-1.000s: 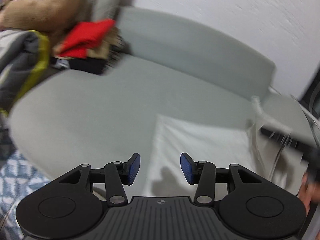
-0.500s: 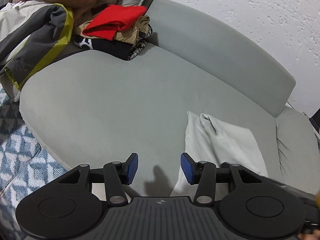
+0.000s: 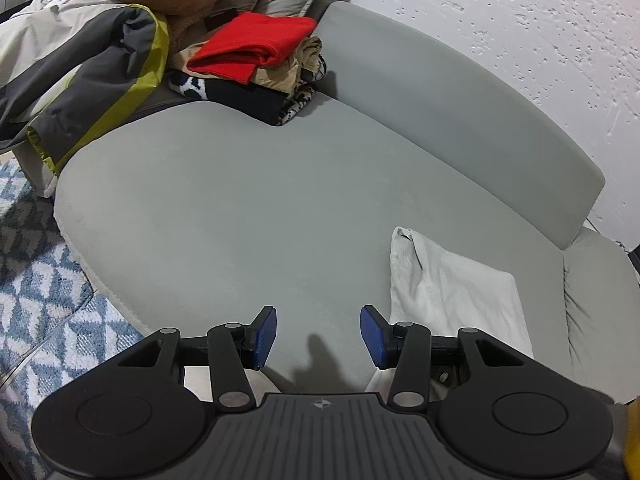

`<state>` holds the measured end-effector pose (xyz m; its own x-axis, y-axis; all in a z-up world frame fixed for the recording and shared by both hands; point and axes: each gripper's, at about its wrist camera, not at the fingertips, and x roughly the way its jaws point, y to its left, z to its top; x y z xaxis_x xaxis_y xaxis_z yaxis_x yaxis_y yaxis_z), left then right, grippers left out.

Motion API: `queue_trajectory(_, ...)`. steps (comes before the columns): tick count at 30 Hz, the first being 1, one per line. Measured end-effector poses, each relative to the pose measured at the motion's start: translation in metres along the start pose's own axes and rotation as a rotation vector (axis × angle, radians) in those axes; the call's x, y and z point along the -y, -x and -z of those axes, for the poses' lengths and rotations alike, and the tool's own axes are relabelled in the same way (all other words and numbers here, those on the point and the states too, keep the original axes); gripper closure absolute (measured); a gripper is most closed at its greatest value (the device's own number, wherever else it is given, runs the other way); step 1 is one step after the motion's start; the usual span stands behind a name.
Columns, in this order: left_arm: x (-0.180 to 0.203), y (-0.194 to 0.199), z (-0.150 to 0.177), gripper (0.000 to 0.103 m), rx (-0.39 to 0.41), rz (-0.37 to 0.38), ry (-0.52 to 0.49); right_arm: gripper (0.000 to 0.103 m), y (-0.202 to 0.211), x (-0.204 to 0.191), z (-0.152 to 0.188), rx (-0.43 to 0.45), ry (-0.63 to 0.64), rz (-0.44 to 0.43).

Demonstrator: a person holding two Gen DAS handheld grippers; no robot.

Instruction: Fold clothes

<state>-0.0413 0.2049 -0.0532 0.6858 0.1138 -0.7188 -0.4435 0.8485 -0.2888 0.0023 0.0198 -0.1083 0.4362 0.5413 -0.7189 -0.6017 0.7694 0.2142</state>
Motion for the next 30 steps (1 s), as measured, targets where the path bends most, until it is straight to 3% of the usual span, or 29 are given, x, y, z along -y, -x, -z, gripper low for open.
queue_trajectory(2,0.001,0.000,0.001,0.059,0.000,-0.004,-0.010,0.092,-0.003,-0.001,0.004,-0.021,0.049,-0.046)
queue_trajectory(3,0.001,0.000,0.001,0.059,-0.002,-0.004,-0.016,0.080,0.002,0.004,0.006,-0.032,0.042,-0.082)
queue_trajectory(5,0.001,0.002,0.003,0.058,-0.004,0.004,-0.029,0.070,0.021,0.021,0.009,-0.052,-0.011,-0.170)
queue_trajectory(7,0.001,0.003,0.005,0.058,-0.005,0.017,-0.035,0.050,0.043,0.042,0.012,-0.060,-0.077,-0.244)
queue_trajectory(9,0.004,0.003,0.008,0.058,-0.017,0.053,-0.039,0.046,0.073,0.072,0.019,-0.048,-0.176,-0.224)
queue_trajectory(11,0.013,0.000,0.013,0.060,-0.034,0.121,-0.064,0.046,0.101,0.103,0.027,-0.026,-0.269,-0.176)
queue_trajectory(14,0.040,-0.011,0.024,0.077,-0.073,0.228,-0.141,0.048,0.119,0.137,0.044,0.012,-0.344,-0.017)
queue_trajectory(15,0.051,-0.015,0.028,0.085,-0.077,0.258,-0.179,0.054,0.117,0.144,0.050,0.009,-0.354,0.034)
queue_trajectory(16,0.063,-0.019,0.031,0.087,-0.081,0.287,-0.217,0.070,0.114,0.147,0.053,0.007,-0.349,0.065)
queue_trajectory(17,0.074,-0.024,0.035,0.087,-0.081,0.304,-0.258,0.077,0.109,0.147,0.056,0.006,-0.336,0.084)
queue_trajectory(20,0.093,-0.035,0.046,0.092,-0.053,0.251,-0.366,0.082,0.095,0.132,0.055,0.015,-0.223,0.109)
queue_trajectory(24,0.090,-0.054,0.052,0.097,-0.089,0.196,-0.400,0.081,0.077,0.108,0.049,0.002,-0.026,0.149)
queue_trajectory(30,0.070,-0.056,0.050,0.095,-0.148,0.161,-0.389,0.080,0.063,0.107,0.057,-0.057,0.082,0.213)
